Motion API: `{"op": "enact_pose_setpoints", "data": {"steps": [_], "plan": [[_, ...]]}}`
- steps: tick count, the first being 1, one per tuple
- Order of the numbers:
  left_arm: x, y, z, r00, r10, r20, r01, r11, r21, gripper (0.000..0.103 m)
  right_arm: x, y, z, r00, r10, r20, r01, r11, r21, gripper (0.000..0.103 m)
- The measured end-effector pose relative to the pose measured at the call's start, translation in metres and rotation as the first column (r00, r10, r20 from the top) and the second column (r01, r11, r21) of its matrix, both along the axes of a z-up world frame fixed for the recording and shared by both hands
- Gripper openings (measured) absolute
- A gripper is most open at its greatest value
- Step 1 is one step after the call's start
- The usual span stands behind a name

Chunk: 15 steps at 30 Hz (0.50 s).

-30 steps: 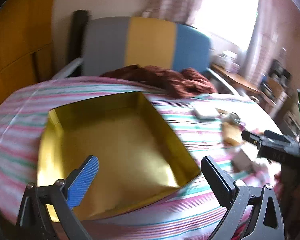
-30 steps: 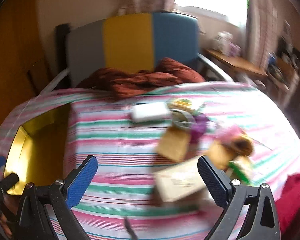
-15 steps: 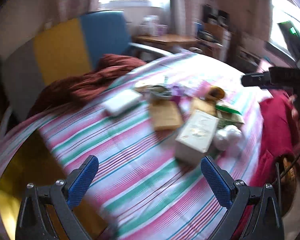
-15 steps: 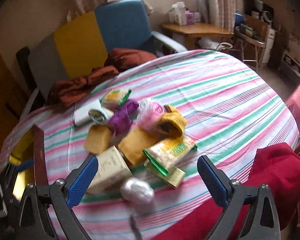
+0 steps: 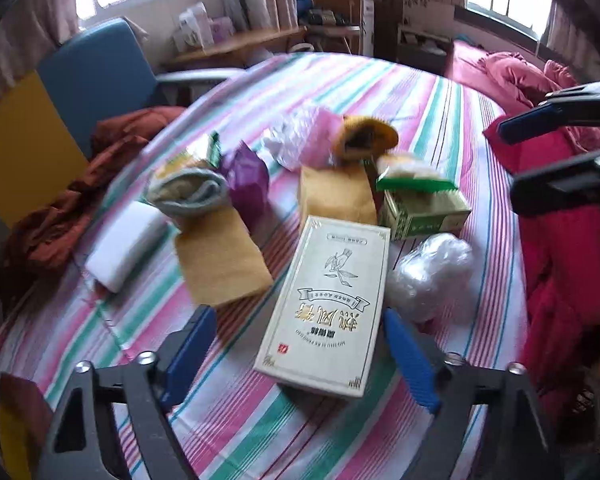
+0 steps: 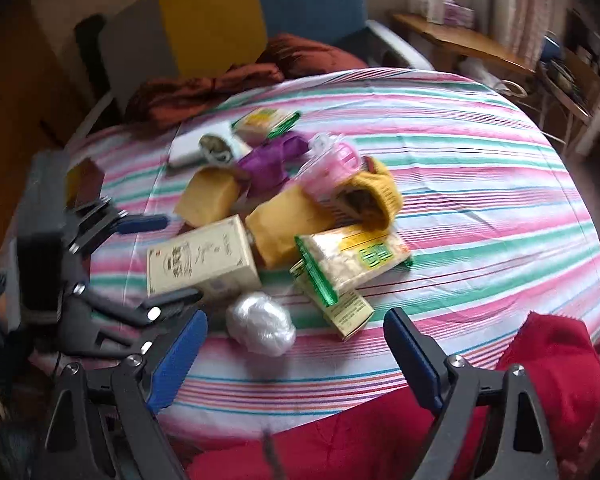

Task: Organize objects
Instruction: 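Grasp the white printed box with the left gripper while the right grasps the wrapped ball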

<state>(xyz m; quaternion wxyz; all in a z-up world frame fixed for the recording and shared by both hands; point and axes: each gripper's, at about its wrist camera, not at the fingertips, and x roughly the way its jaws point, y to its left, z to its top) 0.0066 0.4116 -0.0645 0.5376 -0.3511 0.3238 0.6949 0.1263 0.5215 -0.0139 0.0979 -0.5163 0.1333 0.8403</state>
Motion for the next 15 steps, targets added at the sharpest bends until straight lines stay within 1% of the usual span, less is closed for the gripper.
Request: {"op": "enact_pose_setpoints", "data": {"steps": [1, 3, 5, 7, 10, 12, 15], "plan": [[-0.001, 0.002, -0.003, 1.0, -0.001, 0.006, 0.001, 1.0, -0.006, 0.079, -0.003, -0.003, -0.002, 1.0, 0.026, 0.015, -0.026, 1.0, 0.005, 0.091], [-0.002, 0.0, -0.008, 0.999, 0.003, 0.044, -0.003, 1.0, -0.01, 0.06, -0.009, -0.009, -0.004, 0.996, 0.081, 0.04, -0.081, 0.997, 0.006, 0.087], [-0.001, -0.005, -0.009, 0.998, 0.009, 0.065, -0.009, 1.0, -0.004, 0.053, -0.019, -0.019, -0.008, 0.986, 0.152, 0.075, -0.153, 0.988, 0.007, 0.087], [0.001, -0.014, -0.007, 0.997, 0.021, 0.069, -0.021, 1.0, 0.01, 0.051, -0.029, -0.031, -0.015, 0.968, 0.22, 0.12, -0.224, 0.974, 0.026, 0.083], [0.001, -0.031, -0.004, 0.993, 0.058, 0.103, -0.062, 0.997, 0.038, 0.051, -0.044, -0.047, -0.027, 0.929, 0.312, 0.197, -0.327, 0.944, 0.044, 0.076], [0.0, -0.045, -0.001, 0.988, 0.092, 0.126, -0.099, 0.994, 0.055, 0.051, -0.055, -0.055, -0.038, 0.899, 0.352, 0.261, -0.379, 0.924, 0.058, 0.075], [0.0, -0.063, -0.001, 0.981, 0.134, 0.143, -0.144, 0.987, 0.066, 0.051, -0.071, -0.06, -0.055, 0.857, 0.379, 0.351, -0.426, 0.902, 0.067, 0.075]]}}
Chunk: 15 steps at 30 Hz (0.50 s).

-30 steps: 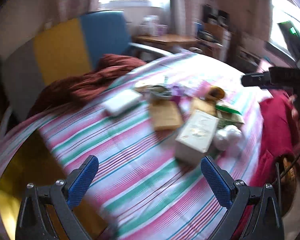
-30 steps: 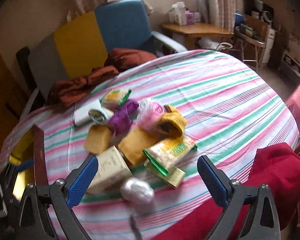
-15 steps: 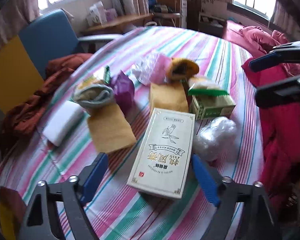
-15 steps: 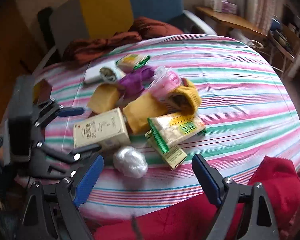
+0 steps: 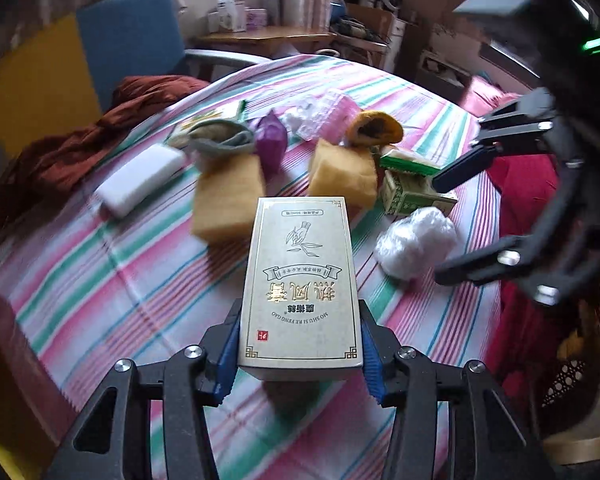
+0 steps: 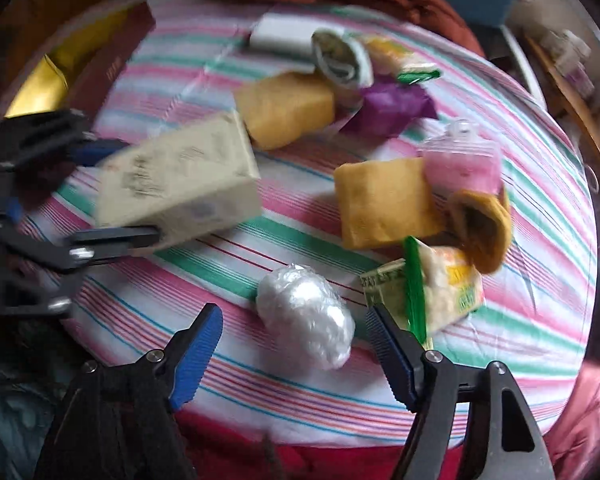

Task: Organize objects
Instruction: 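Grasp the white printed box with the left gripper while the right grasps the wrapped ball, then carry both items to the gold tray and open both grippers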

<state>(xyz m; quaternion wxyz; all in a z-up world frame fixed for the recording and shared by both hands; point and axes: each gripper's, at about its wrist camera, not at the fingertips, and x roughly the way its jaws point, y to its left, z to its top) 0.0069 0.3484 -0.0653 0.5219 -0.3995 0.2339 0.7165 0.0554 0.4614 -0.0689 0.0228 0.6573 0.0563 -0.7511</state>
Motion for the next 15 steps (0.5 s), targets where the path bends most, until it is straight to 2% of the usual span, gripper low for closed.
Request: {"op": "enact_pose_setpoints", "data": {"steps": [3, 6, 7, 10, 15], "plan": [[0.001, -0.014, 0.003, 0.999, 0.03, 0.025, -0.031, 0.999, 0.02, 0.051, -0.013, -0.004, -0.017, 0.996, 0.033, 0.08, -0.035, 0.999, 0.03, 0.072], [0.004, -0.027, 0.009, 0.998, 0.047, 0.033, -0.048, 0.998, 0.049, 0.051, -0.017, -0.005, -0.032, 0.99, 0.044, 0.133, -0.052, 0.997, 0.059, 0.047], [0.006, -0.031, 0.012, 0.998, 0.05, 0.037, -0.053, 0.997, 0.059, 0.051, -0.017, -0.005, -0.034, 0.991, 0.039, 0.131, -0.047, 0.997, 0.059, 0.043], [0.008, -0.044, 0.019, 0.997, 0.071, 0.04, -0.074, 0.994, 0.085, 0.051, -0.013, -0.004, -0.023, 0.997, 0.012, 0.071, -0.016, 0.999, 0.052, 0.041], [0.003, -0.075, 0.038, 0.987, 0.151, 0.057, -0.158, 0.977, 0.146, 0.051, -0.009, -0.012, 0.019, 0.997, -0.014, -0.079, 0.016, 1.0, 0.026, 0.041]]}}
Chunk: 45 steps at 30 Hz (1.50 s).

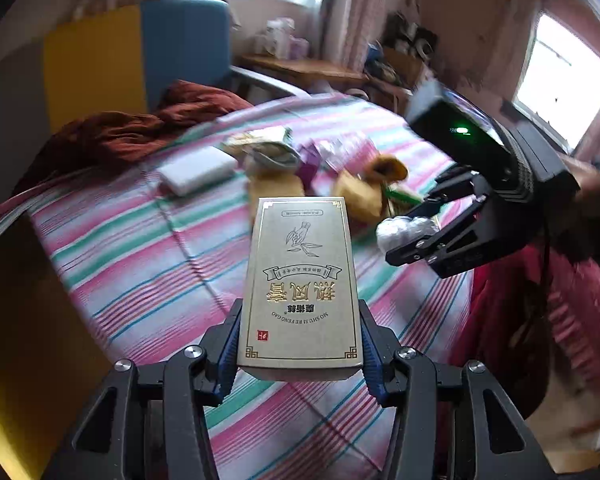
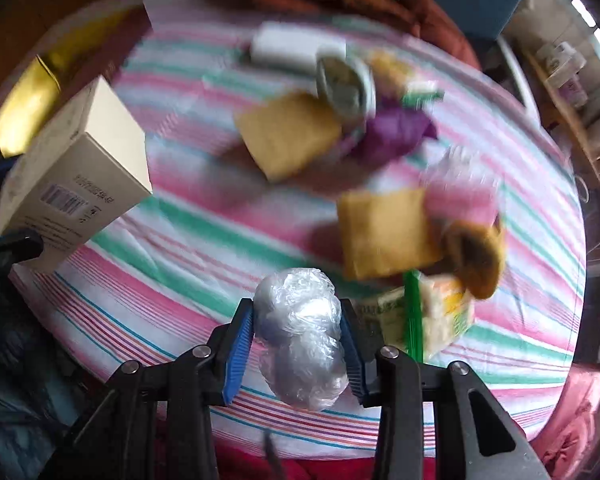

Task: Organize objects
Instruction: 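Carry both items to the gold tray and open both grippers, then move both grippers back to the items and grasp the yellow sponge with the left gripper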

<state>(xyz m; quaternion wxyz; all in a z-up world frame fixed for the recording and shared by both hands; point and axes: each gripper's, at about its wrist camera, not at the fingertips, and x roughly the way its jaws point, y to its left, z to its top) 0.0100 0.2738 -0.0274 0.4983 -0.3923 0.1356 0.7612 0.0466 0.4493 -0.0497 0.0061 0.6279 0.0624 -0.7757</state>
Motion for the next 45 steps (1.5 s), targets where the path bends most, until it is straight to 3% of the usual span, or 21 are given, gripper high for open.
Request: {"op": "enact_pose_setpoints", "data": {"steps": [5, 9, 13, 17, 20, 22, 24, 27, 32, 35, 38, 41, 45], "plan": [[-0.018, -0.046, 0.02, 0.987, 0.159, -0.017, -0.158, 0.986, 0.054, 0.052, -0.015, -0.034, 0.043, 0.987, 0.023, -0.16, -0.034, 0.997, -0.069, 0.041], [-0.038, -0.095, 0.027, 0.947, 0.321, -0.02, -0.319, 0.945, 0.076, 0.052, -0.026, -0.082, 0.056, 0.962, 0.05, -0.268, -0.092, 0.985, -0.149, 0.041], [-0.056, -0.148, 0.026, 0.878, 0.477, -0.033, -0.475, 0.878, 0.058, 0.052, -0.05, -0.134, 0.059, 0.949, 0.077, -0.305, -0.155, 0.957, -0.243, 0.041], [-0.066, -0.2, 0.016, 0.785, 0.618, -0.043, -0.618, 0.786, 0.026, 0.052, -0.07, -0.196, 0.051, 0.945, 0.109, -0.308, -0.212, 0.922, -0.324, 0.041], [-0.068, -0.235, 0.008, 0.719, 0.693, -0.049, -0.694, 0.72, -0.001, 0.052, -0.083, -0.235, 0.04, 0.95, 0.13, -0.284, -0.235, 0.897, -0.375, 0.045], [-0.066, -0.254, 0.003, 0.68, 0.73, -0.061, -0.732, 0.681, -0.013, 0.053, -0.089, -0.254, 0.032, 0.953, 0.13, -0.272, -0.237, 0.881, -0.41, 0.056], [-0.063, -0.269, 0.001, 0.651, 0.756, -0.069, -0.758, 0.652, -0.015, 0.068, -0.091, -0.267, 0.026, 0.954, 0.124, -0.272, -0.233, 0.88, -0.415, 0.065], [-0.052, -0.283, 0.001, 0.606, 0.788, -0.108, -0.793, 0.61, 0.001, 0.083, -0.084, -0.282, 0.023, 0.951, 0.135, -0.279, -0.244, 0.882, -0.403, 0.065], [-0.041, -0.289, 0.017, 0.56, 0.813, -0.163, -0.819, 0.572, 0.042, 0.091, -0.065, -0.281, 0.031, 0.927, 0.113, -0.357, -0.224, 0.931, -0.287, 0.065], [-0.033, -0.283, 0.031, 0.524, 0.823, -0.22, -0.833, 0.549, 0.067, 0.096, -0.057, -0.273, 0.036, 0.919, 0.081, -0.386, -0.196, 0.943, -0.269, 0.065], [-0.028, -0.279, 0.044, 0.504, 0.823, -0.262, -0.836, 0.542, 0.092, 0.098, -0.05, -0.264, 0.041, 0.91, 0.047, -0.413, -0.163, 0.954, -0.251, 0.065], [-0.024, -0.275, 0.055, 0.503, 0.816, -0.286, -0.827, 0.551, 0.116, 0.101, -0.048, -0.255, 0.044, 0.905, 0.015, -0.426, -0.133, 0.96, -0.248, 0.065], [-0.023, -0.265, 0.058, 0.526, 0.799, -0.292, -0.81, 0.575, 0.114, 0.101, -0.045, -0.239, 0.045, 0.898, -0.028, -0.44, -0.09, 0.965, -0.246, 0.065]]}}
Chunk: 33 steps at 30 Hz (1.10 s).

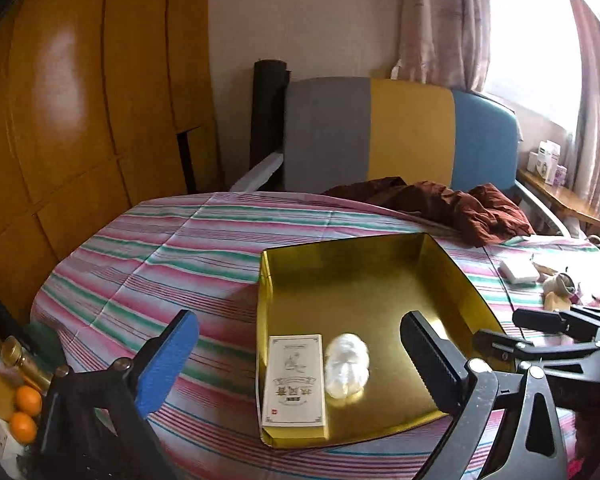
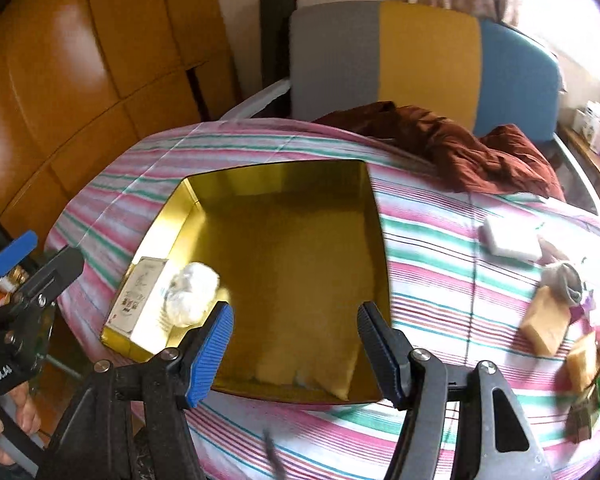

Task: Organize objects
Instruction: 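Move both grippers back to the items and grasp the yellow sponge with the left gripper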

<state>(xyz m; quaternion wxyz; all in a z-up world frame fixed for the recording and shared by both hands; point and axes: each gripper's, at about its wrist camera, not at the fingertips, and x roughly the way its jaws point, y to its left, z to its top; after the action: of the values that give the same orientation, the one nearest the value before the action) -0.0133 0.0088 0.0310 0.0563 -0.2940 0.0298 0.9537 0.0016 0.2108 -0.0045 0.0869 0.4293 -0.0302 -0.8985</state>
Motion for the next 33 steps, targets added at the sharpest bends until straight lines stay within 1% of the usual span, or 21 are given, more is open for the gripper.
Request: {"op": "enact_pose_setpoints", "data": {"steps": [5, 10, 12, 14, 19, 26, 33], "plan": [[0.002, 0.015, -0.002, 0.999, -0.035, 0.013, 0.035, 0.999, -0.014, 0.101, 0.003, 0.02, -0.001, 0.998, -0.054, -0.014, 0.054, 0.999, -0.003, 0.066], [0.004, 0.027, -0.004, 0.997, -0.066, 0.024, 0.067, 0.997, -0.025, 0.101, 0.008, 0.038, 0.002, 0.993, -0.109, -0.049, 0.109, 0.994, 0.014, 0.066], [0.003, 0.032, -0.005, 0.995, -0.09, 0.04, 0.09, 0.996, -0.01, 0.102, 0.009, 0.046, 0.002, 0.99, -0.128, -0.058, 0.129, 0.991, 0.017, 0.067], [0.003, 0.037, -0.005, 0.993, -0.111, 0.05, 0.11, 0.994, 0.008, 0.102, 0.011, 0.055, 0.002, 0.987, -0.151, -0.058, 0.152, 0.988, 0.013, 0.067], [0.002, 0.062, -0.008, 0.984, -0.164, 0.065, 0.166, 0.986, -0.019, 0.102, 0.014, 0.081, -0.003, 0.977, -0.209, -0.046, 0.21, 0.978, 0.005, 0.067], [0.002, 0.104, -0.013, 0.96, -0.266, 0.082, 0.271, 0.962, -0.045, 0.102, 0.025, 0.122, -0.005, 0.952, -0.304, -0.035, 0.304, 0.953, 0.006, 0.067], [0.002, 0.146, -0.019, 0.926, -0.363, 0.103, 0.37, 0.927, -0.06, 0.102, 0.035, 0.164, -0.005, 0.915, -0.403, -0.028, 0.403, 0.915, 0.007, 0.067]]}}
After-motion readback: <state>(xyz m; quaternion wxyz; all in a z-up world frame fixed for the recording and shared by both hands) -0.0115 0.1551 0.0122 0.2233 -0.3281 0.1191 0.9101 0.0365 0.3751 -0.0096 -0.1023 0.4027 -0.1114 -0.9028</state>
